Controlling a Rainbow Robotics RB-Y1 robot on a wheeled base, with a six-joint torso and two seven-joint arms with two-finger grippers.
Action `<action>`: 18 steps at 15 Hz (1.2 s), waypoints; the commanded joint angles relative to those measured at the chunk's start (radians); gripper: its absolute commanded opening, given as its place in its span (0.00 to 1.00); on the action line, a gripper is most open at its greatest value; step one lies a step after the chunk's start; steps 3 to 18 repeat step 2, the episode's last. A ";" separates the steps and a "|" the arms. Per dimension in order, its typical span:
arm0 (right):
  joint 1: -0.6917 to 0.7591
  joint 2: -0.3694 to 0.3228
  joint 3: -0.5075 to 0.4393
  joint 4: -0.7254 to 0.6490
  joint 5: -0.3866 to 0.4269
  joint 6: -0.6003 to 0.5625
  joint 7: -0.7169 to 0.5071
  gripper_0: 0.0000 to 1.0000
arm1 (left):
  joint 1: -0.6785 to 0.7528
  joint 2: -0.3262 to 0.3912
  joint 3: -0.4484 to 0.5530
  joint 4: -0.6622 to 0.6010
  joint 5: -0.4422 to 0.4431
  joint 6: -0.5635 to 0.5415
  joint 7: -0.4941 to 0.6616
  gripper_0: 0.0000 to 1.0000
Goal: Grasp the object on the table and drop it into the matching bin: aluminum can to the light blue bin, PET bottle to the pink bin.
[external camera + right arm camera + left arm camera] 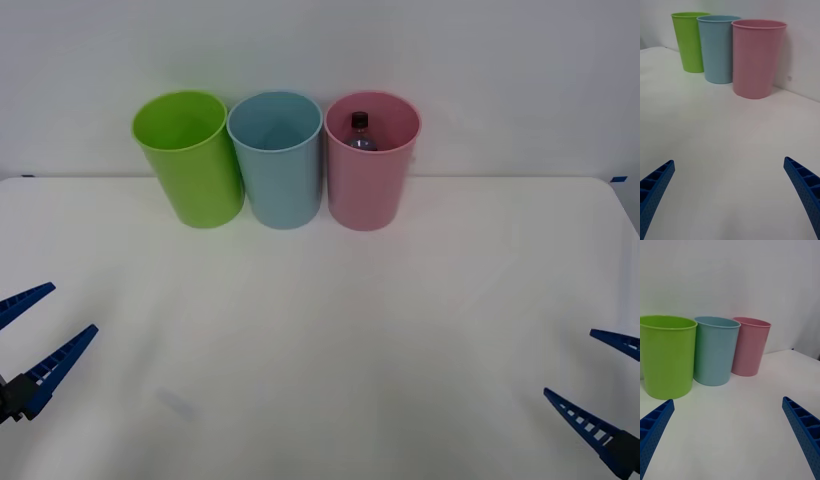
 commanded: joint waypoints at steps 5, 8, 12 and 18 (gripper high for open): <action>0.003 0.000 0.002 0.000 0.002 0.000 0.001 1.00 | 0.000 0.000 0.000 0.000 0.000 0.000 0.000 1.00; 0.003 0.000 0.002 0.000 0.002 0.000 0.001 1.00 | 0.000 0.000 0.000 0.000 0.000 0.000 0.000 1.00; 0.003 0.000 0.002 0.000 0.002 0.000 0.001 1.00 | 0.000 0.000 0.000 0.000 0.000 0.000 0.000 1.00; 0.003 0.000 0.002 0.000 0.002 0.000 0.001 1.00 | 0.000 0.000 0.000 0.000 0.000 0.000 0.000 1.00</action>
